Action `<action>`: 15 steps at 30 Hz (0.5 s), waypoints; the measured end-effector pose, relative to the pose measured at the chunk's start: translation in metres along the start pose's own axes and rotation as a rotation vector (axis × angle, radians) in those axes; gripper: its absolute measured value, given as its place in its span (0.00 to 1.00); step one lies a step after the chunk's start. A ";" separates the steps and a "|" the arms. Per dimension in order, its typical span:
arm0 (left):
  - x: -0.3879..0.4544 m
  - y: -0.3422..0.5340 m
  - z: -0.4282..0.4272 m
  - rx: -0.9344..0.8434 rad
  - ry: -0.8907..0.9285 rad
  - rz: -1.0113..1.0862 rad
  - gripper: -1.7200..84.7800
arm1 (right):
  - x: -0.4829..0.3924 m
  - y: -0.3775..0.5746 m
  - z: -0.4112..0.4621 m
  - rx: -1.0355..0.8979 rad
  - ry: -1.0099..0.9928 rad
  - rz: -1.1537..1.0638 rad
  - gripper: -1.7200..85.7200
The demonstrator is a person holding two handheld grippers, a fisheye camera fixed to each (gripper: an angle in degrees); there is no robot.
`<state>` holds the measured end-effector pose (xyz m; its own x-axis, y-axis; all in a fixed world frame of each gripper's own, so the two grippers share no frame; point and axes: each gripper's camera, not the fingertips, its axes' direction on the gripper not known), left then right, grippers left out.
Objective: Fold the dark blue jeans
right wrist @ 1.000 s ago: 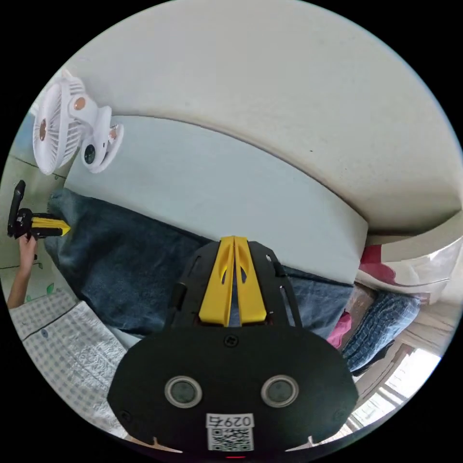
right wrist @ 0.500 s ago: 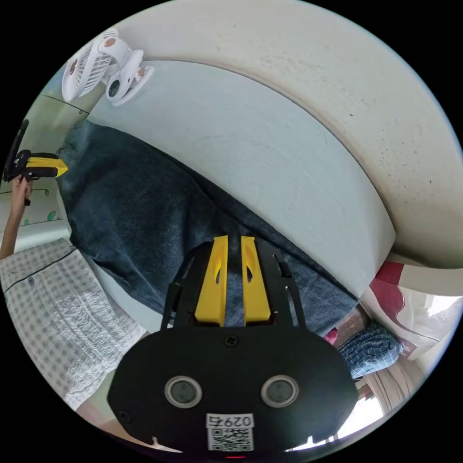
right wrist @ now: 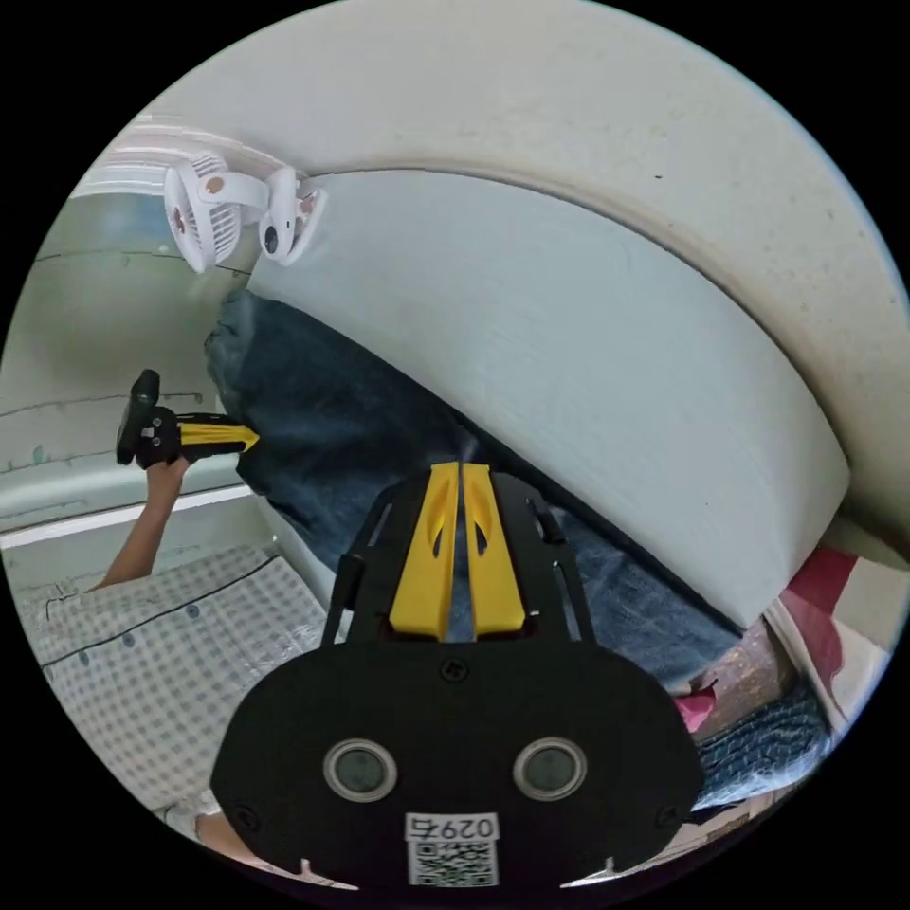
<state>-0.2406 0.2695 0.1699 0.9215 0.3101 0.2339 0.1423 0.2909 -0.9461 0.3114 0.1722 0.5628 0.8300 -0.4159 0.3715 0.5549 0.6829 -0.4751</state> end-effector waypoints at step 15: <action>0.004 0.031 0.032 0.043 0.111 -0.158 0.01 | 0.128 0.098 0.000 -0.133 0.590 0.184 0.01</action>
<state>-0.2438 0.3089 0.1488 0.9233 0.1567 0.3507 0.2752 0.3670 -0.8886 0.4722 0.1860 0.5635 0.7826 -0.5859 -0.2106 0.3707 0.7102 -0.5985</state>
